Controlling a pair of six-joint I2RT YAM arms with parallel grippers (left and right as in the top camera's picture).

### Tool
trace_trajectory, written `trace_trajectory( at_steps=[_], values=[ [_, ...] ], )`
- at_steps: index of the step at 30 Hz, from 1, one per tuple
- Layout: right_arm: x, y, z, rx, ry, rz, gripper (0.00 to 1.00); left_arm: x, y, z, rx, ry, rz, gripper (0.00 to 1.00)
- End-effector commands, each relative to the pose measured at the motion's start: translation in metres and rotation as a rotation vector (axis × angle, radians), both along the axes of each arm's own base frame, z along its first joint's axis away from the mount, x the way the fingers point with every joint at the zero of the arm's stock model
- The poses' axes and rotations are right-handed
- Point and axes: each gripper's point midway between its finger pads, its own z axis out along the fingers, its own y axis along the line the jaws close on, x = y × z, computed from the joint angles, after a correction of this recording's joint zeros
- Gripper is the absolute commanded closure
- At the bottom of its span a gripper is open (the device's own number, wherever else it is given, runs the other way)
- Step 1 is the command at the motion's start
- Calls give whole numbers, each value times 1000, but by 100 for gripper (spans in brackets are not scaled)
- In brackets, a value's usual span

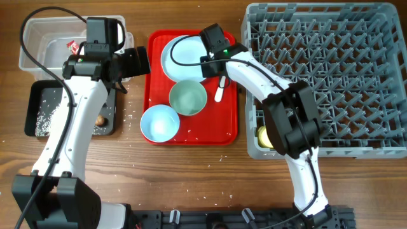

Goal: Sort waste into correct bins and load items into the dishwasher rack
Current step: 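Reach the right gripper to the blue plate and grasp its rim, then carry the blue plate into the dish rack and stand it upright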

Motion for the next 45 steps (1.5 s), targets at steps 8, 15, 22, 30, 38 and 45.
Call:
trace_trajectory(
  at_steps=[8,15,22,30,38,45],
  values=[
    [17,0,-13,-17,-63,41,96,2,2,0,14,-1,3,0],
    [33,-9,21,22,-109,21,96,2,2,0,14,-1,3,0],
    [50,-14,158,158,-299,26,96,2,2,0,14,-1,3,0],
    [34,-131,304,-77,-589,-231,96,2,2,0,14,-1,3,0],
    [11,-223,344,-429,-628,-343,96,2,2,0,14,-1,3,0],
    [-1,-284,331,-684,-475,-243,96,2,2,0,14,-1,3,0]
  ],
)
